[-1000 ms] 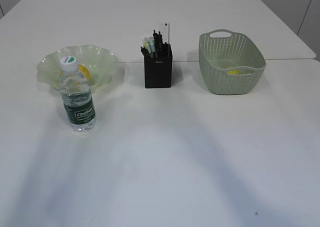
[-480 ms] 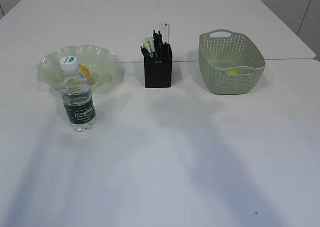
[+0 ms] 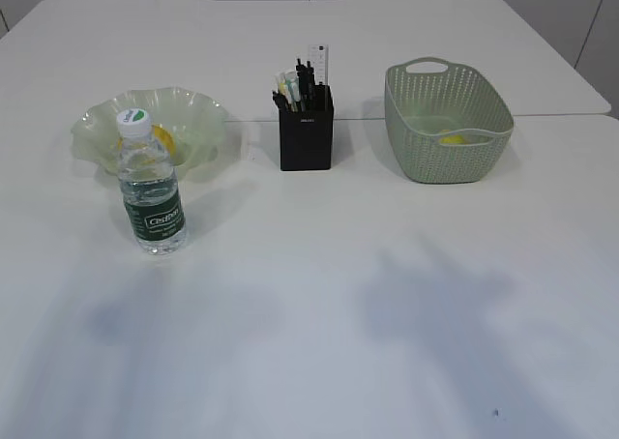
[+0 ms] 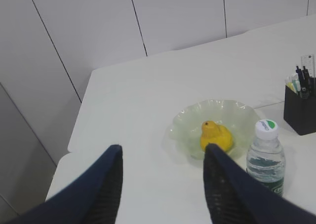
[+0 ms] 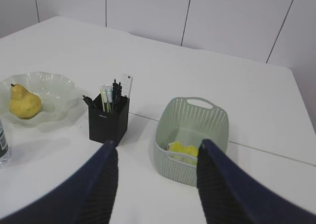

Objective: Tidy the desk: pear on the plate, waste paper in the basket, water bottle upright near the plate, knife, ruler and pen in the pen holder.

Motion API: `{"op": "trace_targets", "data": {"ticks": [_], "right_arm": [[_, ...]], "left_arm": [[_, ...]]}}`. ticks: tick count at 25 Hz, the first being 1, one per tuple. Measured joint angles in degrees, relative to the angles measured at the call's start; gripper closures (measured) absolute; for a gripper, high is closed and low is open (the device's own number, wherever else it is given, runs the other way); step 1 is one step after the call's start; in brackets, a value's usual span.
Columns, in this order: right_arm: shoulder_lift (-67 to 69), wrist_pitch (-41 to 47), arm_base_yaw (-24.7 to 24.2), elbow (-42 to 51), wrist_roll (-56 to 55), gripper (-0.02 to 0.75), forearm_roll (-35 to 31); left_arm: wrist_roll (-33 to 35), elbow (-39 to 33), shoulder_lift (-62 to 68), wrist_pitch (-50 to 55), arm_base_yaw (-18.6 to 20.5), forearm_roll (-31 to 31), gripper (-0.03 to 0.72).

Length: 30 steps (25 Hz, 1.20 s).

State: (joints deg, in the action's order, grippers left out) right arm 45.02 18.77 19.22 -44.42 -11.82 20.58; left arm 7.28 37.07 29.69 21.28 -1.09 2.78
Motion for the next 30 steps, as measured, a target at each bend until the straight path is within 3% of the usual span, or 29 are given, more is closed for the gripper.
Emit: {"op": "trace_targets", "data": {"ticks": [11,24,30], "right_arm": [[-15.3,14.2,0.0,3.0,-0.5,0.351,-1.2],[-35.2,33.6,0.0,6.4,5.2,0.351,-9.1],[-42.8,41.8,0.0,6.4,8.3,0.351,-14.3]], "left_arm": [[0.0,0.0,-14.1,16.0,0.0,-3.4,0.354],[0.0,0.3,-28.7,33.9,0.0,-5.5,0.357],[0.0,0.6,-29.3,38.8,0.0,-7.7,0.357]]}}
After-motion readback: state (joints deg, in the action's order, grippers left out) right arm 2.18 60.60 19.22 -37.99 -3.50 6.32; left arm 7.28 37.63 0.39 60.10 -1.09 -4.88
